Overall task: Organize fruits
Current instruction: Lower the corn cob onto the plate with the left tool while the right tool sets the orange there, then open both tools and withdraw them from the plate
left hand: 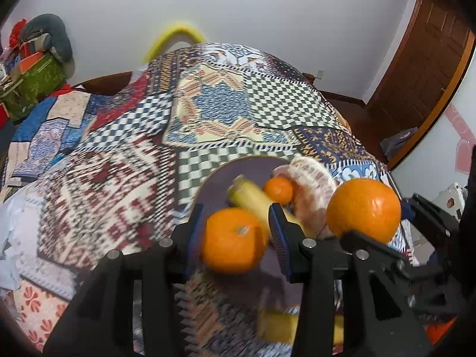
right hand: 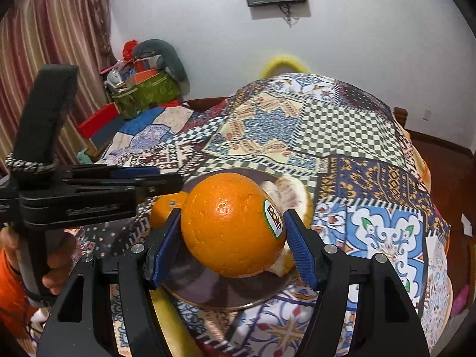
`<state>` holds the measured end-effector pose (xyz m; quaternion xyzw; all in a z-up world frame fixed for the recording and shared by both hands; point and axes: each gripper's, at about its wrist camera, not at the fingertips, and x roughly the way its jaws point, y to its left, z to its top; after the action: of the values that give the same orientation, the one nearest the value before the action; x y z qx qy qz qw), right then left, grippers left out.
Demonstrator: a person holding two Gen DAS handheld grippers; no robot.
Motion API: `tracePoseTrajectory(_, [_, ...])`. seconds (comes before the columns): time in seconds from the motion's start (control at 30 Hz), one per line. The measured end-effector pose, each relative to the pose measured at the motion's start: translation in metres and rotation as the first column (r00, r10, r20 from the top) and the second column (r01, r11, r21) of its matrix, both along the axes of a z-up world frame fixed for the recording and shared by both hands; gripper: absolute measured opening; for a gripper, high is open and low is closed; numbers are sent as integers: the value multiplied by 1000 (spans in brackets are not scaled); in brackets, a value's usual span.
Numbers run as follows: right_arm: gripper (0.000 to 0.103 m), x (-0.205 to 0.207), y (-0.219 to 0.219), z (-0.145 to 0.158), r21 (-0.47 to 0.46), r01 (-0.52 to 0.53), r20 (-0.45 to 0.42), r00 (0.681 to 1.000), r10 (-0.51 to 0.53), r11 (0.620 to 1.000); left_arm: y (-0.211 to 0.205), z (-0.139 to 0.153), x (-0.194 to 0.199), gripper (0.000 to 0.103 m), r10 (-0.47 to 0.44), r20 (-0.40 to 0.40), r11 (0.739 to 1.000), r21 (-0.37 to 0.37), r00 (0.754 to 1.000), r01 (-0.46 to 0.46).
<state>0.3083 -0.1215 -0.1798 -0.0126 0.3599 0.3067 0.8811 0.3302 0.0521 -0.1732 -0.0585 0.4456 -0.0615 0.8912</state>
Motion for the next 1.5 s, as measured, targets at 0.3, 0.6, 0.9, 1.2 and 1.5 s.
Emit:
tracePoseTrajectory(0.3, [64, -24, 40, -14, -54, -128, -27, 992, 127, 990, 35, -6, -39, 43, 40, -32, 999, 20, 999, -39])
tracePoseTrajectory(0.6, [64, -20, 59, -45, -117, -155, -99, 985, 144, 981, 12, -1, -48, 48, -20, -13, 1000, 7, 1000, 20])
tracePoseTrajectory(0.9, [66, -18, 54, -41, -79, -148, -148, 980, 135, 986, 17, -7, -50, 49, 21, -24, 1000, 18, 999, -20])
tracePoseTrajectory(1.2, [72, -50, 8, -11, -50, -101, -87, 991, 97, 994, 4, -13, -78, 49, 7, -69, 1000, 0, 998, -7])
tracePoseTrajectory(1.5, [72, -89, -38, -12, -147, -40, -38, 999, 34, 988, -31, -31, -120, 66, -9, -118, 1000, 2, 993, 10])
